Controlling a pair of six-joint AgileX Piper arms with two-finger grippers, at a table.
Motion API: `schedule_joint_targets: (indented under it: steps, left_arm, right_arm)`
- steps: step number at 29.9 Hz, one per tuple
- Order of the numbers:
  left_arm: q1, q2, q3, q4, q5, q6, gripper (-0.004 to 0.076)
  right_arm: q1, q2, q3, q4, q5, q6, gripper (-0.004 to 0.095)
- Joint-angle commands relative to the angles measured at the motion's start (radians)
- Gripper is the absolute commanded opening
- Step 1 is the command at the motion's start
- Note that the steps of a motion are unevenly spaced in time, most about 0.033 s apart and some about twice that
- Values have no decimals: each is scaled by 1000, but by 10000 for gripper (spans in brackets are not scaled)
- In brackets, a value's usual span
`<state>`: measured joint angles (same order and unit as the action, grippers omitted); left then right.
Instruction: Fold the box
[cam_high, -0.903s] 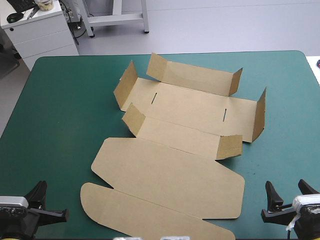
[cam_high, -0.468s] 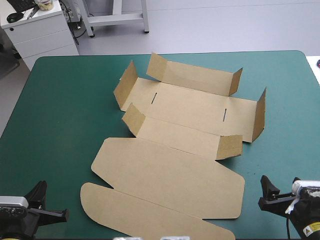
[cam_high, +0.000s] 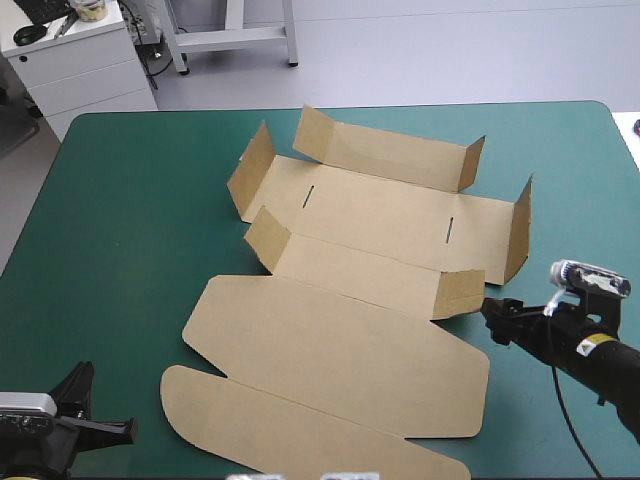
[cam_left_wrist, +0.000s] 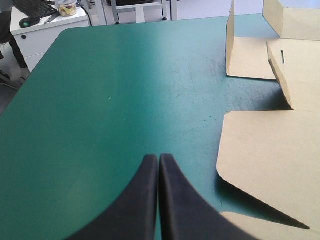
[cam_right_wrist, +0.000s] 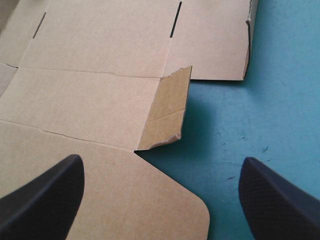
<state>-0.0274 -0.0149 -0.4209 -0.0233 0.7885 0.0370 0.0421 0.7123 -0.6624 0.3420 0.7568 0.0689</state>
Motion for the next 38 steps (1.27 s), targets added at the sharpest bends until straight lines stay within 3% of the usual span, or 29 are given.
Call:
schedule_joint_targets:
  steps: [1,13,23,28,34,38]
  left_arm:
    - [-7,23,-24,-4,-76,-1,-10]
    - [-7,23,-24,-4,-76,-1,-10]
    - [-7,23,-24,-4,-76,-1,-10]
    - [-7,23,-24,-4,-76,-1,-10]
    - [-7,23,-24,-4,-76,-1,-10]
    - [-7,23,-24,-4,-76,-1,-10]
  right_arm:
    - [6,121,-48,46,-70,-13,780]
    - [6,434,-50,161,-149,-99,776]
    - [6,629,-153,347,-147,-259,745]
    - [6,702,-200,362,-94,-288,517]
    - [6,720,-207,367,-86,-312,-17]
    - [6,720,-207,366,-59,-346,-6]
